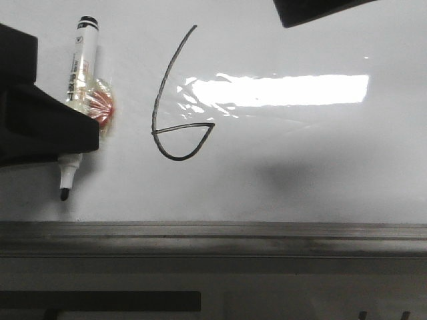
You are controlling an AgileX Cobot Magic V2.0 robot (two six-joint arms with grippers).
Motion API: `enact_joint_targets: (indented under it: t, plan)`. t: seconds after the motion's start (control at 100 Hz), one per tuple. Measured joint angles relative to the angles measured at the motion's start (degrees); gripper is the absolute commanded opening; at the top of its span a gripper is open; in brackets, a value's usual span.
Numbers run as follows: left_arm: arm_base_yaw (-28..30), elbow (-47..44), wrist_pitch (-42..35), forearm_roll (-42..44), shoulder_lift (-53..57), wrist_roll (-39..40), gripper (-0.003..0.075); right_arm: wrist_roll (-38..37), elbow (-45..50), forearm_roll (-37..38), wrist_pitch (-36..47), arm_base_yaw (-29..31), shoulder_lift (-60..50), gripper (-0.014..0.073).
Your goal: Write number 6 on whiteboard
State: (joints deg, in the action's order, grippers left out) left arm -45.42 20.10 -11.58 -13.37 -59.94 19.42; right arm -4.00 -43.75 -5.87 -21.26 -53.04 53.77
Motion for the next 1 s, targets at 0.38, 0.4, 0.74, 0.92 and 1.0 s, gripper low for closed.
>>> enact_joint_targets:
  t: [0.38,0.4,0.74,0.92,1.0]
  plan:
    - [0.43,0.00,-4.33,2.75,-0.08,0.00,0.0347,0.00,0.00,0.00,0.00,0.00,0.00,0.0416]
    - [0.43,0.00,-4.48,2.73,-0.08,0.00,0.0369,0.00,0.00,0.00,0.00,0.00,0.00,0.0416]
    - [0.43,0.03,-5.78,3.39,-0.08,0.34,0.0398,0.00,0.00,0.03,0.00,0.00,0.00,0.0407]
    - [0.43,0.03,-5.55,3.28,3.38,0.34,0.0370,0.00,0.00,0.50,-0.05,0.00,-0.39,0.0033]
    - [0.43,0.03,-5.22,3.19,6.98,0.34,0.0286,0.00,0.20,1.11,-0.18,0.00,-1.67,-0.0064]
